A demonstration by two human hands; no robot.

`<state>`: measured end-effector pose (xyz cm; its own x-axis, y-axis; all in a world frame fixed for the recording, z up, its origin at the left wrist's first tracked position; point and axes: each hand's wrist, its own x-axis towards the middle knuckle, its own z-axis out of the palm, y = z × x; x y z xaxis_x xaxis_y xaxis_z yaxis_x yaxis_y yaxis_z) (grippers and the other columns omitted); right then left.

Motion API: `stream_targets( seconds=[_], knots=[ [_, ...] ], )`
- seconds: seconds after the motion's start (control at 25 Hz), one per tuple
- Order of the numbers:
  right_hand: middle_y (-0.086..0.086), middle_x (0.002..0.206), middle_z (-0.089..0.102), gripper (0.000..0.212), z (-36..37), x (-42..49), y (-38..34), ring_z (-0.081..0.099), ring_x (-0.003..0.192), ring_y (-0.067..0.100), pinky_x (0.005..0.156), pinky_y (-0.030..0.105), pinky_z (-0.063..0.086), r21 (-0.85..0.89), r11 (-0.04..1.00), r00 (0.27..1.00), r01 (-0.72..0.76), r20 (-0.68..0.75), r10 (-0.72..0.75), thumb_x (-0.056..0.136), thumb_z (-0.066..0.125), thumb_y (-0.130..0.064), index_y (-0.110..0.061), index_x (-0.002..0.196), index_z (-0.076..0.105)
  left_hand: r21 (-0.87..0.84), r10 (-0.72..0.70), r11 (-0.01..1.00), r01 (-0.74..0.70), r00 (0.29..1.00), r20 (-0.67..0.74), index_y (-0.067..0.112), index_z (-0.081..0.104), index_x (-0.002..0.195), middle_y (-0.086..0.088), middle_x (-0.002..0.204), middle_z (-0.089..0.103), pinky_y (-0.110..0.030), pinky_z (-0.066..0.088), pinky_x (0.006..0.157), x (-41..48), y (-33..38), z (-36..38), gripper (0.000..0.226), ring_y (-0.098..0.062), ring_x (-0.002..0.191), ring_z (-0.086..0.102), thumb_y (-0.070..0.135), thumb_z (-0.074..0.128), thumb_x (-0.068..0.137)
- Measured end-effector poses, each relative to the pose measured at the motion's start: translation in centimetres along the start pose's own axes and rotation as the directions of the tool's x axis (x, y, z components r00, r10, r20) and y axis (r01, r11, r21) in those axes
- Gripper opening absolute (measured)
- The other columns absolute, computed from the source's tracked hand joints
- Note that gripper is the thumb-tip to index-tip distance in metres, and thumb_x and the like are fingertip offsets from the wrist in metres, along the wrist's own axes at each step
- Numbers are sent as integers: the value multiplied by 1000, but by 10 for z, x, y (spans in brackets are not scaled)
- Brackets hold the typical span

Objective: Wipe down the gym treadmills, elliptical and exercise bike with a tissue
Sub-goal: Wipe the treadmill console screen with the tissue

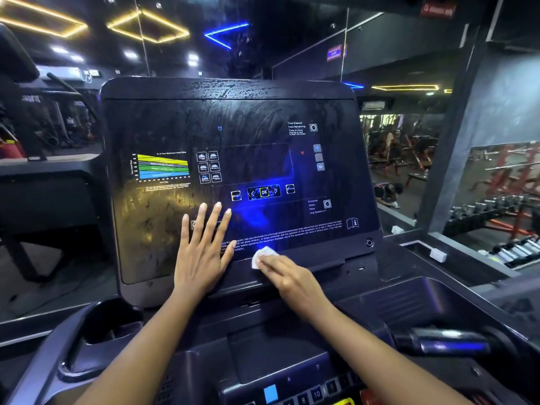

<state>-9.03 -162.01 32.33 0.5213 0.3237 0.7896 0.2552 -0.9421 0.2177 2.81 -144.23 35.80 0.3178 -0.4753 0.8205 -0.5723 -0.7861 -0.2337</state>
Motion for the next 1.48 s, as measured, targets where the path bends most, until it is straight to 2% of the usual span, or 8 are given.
stream_targets(
  seconds=[0.32, 0.44, 0.52, 0.72, 0.84, 0.96, 1.16, 1.48],
  knots=[
    [6, 107, 67, 60, -29, -43, 70, 63, 94, 20, 64, 25, 56, -91, 932, 936, -350, 8, 352, 53, 73, 19, -7, 108, 70, -8, 1, 1000, -1, 1000, -10, 13, 29, 148, -10, 154, 28, -52, 11, 115, 0, 0, 0, 63, -31, 143, 20, 43, 31, 93],
    [6, 107, 68, 50, -31, -34, 67, 65, 91, 23, 74, 31, 55, -5, 889, 886, -459, -82, 457, 65, 65, 17, -9, 107, 69, -17, 2, 1000, -2, 1000, -11, 12, 29, 147, -11, 154, 29, -52, 10, 115, 0, 0, 0, 62, -32, 143, 21, 43, 31, 93],
    [4, 108, 67, 38, -21, -24, 42, 62, 96, 19, 84, 25, 50, 60, 940, 938, -337, -61, 340, 78, 52, 4, -12, 108, 69, -29, -2, 1000, 1, 1000, -9, 12, 30, 147, -11, 154, 29, -51, 9, 115, 1, 1, -1, 62, -31, 143, 21, 43, 31, 93],
    [5, 111, 66, 48, -14, -40, 47, 64, 97, 19, 69, 28, 56, 54, 995, 993, -86, 83, 82, 66, 61, 7, -10, 111, 68, -96, -55, 994, 55, 999, 2, 13, 35, 145, -10, 152, 33, -49, 9, 115, 0, 4, -5, 59, -30, 142, 22, 44, 28, 96],
    [6, 112, 66, 54, -30, -60, 84, 65, 98, 19, 73, 28, 56, 1, 992, 988, -130, 87, 129, 61, 67, 13, -9, 110, 69, -123, -43, 991, 43, 999, 3, 14, 34, 145, -9, 152, 33, -49, 10, 115, 5, 21, -6, 59, -30, 142, 23, 47, 17, 100],
    [6, 108, 68, 60, -44, -71, 111, 66, 93, 20, 72, 27, 55, -8, 973, 971, -230, 64, 230, 55, 77, 17, -10, 108, 70, -117, -25, 993, 23, 999, -22, 13, 34, 145, -8, 151, 34, -47, 8, 115, 26, 37, -4, 57, -29, 141, 23, 45, 28, 97],
    [7, 107, 68, 37, -65, -12, 139, 62, 95, 19, 86, 25, 46, 97, 971, 964, -218, -132, 230, 76, 54, 7, -7, 107, 70, -105, -99, 990, 97, 995, -17, 11, 38, 145, -10, 152, 34, -48, 11, 115, 73, 68, 3, 60, -28, 142, 22, 42, 34, 94],
    [12, 111, 67, 44, -78, 136, 209, 65, 97, 28, 89, 25, 40, 160, 976, 936, -146, -299, 188, 73, 48, 8, -5, 110, 68, -8, -242, 970, 242, 970, -12, 12, 36, 146, -9, 153, 32, -45, 8, 115, 148, 67, 10, 61, -26, 142, 21, 46, 27, 97]
  ],
)
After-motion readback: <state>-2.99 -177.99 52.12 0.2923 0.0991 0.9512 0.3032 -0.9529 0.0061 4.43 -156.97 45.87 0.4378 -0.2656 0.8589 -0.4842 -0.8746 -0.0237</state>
